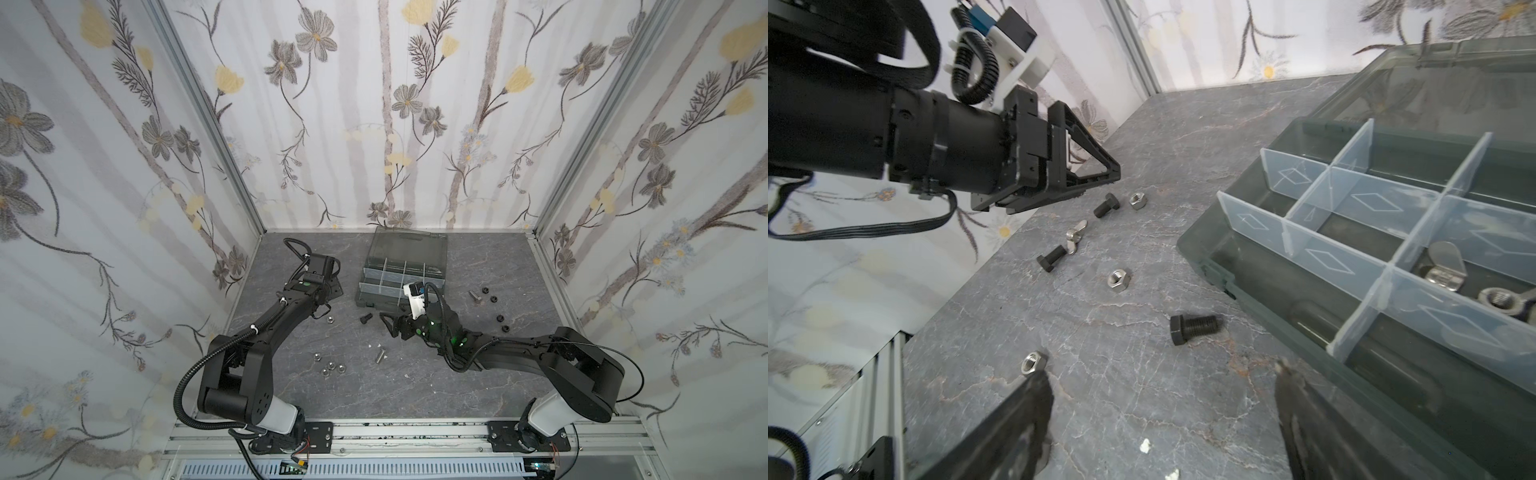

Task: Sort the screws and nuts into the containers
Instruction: 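Withdraw the left gripper from the box back over the loose parts, then lower the left gripper onto another silver wing nut and close it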

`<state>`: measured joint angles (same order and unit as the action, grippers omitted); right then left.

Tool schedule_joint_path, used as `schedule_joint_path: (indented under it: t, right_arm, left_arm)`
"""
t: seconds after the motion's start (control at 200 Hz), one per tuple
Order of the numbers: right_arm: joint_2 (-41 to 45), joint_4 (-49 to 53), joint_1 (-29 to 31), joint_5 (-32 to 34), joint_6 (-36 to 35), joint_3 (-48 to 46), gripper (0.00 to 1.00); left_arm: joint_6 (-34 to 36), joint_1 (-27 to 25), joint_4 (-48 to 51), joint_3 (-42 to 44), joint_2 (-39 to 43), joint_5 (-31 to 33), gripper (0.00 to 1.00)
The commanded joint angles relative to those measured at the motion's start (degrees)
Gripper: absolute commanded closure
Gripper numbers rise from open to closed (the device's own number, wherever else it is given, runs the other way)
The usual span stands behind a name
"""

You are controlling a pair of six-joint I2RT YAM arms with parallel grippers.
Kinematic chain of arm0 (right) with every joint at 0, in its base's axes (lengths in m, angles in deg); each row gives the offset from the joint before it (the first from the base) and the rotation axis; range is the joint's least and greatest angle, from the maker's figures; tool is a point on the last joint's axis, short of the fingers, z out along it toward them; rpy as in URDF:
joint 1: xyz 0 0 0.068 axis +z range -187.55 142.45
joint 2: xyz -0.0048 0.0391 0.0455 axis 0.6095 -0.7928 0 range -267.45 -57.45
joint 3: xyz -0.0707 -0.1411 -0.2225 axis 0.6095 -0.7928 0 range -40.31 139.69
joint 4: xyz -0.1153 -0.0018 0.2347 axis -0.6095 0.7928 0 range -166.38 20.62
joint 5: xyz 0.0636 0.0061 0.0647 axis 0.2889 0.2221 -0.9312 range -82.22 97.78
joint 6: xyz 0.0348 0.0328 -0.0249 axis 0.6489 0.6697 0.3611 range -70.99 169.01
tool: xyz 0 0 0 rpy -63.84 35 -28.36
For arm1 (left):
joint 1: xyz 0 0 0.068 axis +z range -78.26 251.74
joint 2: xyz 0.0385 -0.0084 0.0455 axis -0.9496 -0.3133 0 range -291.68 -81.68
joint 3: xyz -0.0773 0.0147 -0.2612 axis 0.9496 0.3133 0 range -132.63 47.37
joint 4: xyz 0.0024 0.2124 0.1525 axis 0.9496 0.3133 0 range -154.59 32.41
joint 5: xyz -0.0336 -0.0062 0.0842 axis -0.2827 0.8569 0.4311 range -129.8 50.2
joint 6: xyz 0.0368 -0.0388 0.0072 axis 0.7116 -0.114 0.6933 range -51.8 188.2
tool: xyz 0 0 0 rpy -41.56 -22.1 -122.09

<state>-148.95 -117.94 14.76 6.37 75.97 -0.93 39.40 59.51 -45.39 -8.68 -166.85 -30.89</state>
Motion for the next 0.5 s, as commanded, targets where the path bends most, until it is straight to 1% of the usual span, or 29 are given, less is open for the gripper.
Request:
schedule_joint_path:
  t: [0.0, 0.125, 0.215, 0.345, 0.495]
  right_arm:
    - [-1.5, -2.4, 0.6, -1.4, 1.3, 0.8, 0.16]
    - [-1.9, -2.9, 0.9, -1.7, 1.8, 1.0, 0.16]
    - [-1.9, -3.0, 0.9, -1.8, 1.9, 0.8, 0.16]
    - [-2.0, -3.3, 0.9, -2.0, 2.3, 0.7, 0.16]
    - [-1.8, -3.7, 0.9, -2.4, 2.7, 0.6, 0.16]
  left_arm:
    - [0.1, 3.8, -1.3, 3.0, 0.9, -0.2, 0.37]
    - [0.7, 7.8, -2.0, 5.9, 1.4, -0.4, 0.38]
    - [1.3, 10.4, -2.1, 7.3, 1.6, -1.0, 0.40]
    - [1.9, 12.3, -2.0, 7.1, 1.2, -0.7, 0.42]
    - [2.8, 14.9, -1.4, 6.1, -2.2, 1.0, 0.45]
